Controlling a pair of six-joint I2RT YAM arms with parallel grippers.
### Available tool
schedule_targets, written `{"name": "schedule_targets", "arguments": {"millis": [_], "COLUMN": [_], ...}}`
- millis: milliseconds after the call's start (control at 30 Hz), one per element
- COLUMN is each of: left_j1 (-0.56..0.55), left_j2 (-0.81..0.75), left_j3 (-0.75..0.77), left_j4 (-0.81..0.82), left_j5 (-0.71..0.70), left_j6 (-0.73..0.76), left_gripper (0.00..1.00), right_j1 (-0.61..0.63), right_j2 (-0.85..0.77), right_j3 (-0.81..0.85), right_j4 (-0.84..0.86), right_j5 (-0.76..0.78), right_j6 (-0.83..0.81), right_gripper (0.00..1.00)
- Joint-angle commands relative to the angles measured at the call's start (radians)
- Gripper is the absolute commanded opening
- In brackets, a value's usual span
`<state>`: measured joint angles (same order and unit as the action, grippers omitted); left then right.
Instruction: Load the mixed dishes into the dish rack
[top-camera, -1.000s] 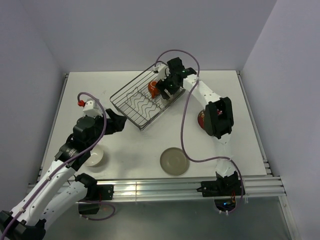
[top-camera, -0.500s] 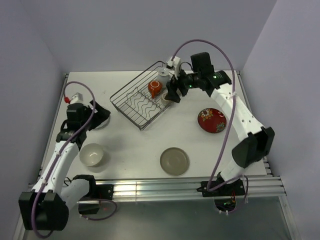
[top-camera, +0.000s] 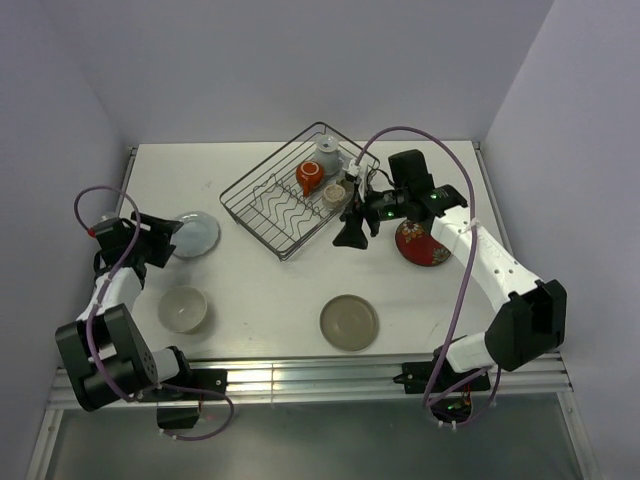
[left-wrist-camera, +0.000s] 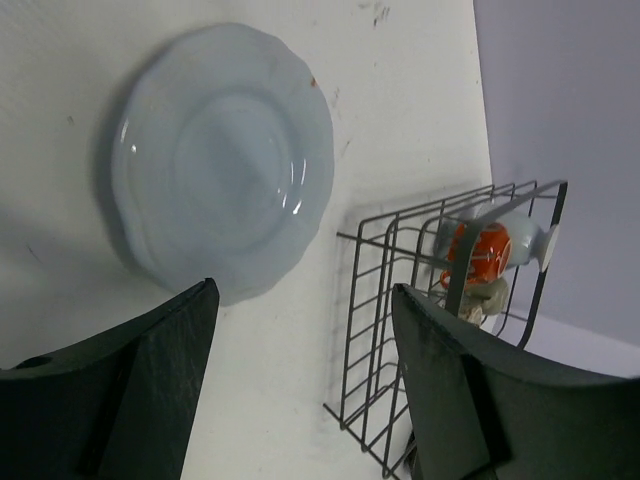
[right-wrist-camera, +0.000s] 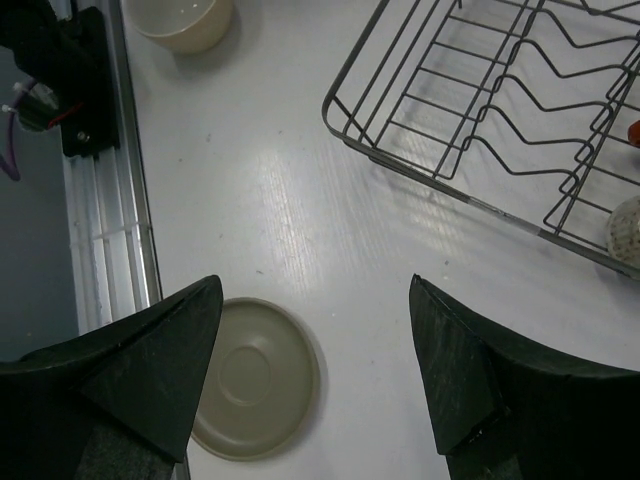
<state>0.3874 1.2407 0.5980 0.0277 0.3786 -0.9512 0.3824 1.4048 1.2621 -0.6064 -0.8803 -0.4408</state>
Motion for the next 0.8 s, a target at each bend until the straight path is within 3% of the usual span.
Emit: {"name": "schedule_targets", "arguments": {"millis": [0,300,500,767], "left_j1": [0.031,0.071,0.071,0.073], "left_j2": [0.034,0.161,0.279,0.431], "left_j3": [-0.03,-0.102,-0.067,0.008], "left_j4": [0.138,0.215,0.261,0.25], "left_j5": [0.023,0.0,0.023,0.068], "left_j6": [-0.067,-0.051,0.012,0.074], "left_gripper": [0.76,0.74,0.72,0.54], "right_j1": [-0.014,-0.085,-0.091,-0.093], "right_j2": [-0.07,-0.069,-0.064,-0.07], "right_j3": [-0.021,-0.02,-0.02,-0.013], "right_j4": [0.108,0.111,0.108,0.1], "right_j5": [-0.058,-0.126,-0.135,-0.134], "right_j6": [0.028,0.045,0.048,0.051], "right_gripper": [0.82,0.81,0.81,0.8]}}
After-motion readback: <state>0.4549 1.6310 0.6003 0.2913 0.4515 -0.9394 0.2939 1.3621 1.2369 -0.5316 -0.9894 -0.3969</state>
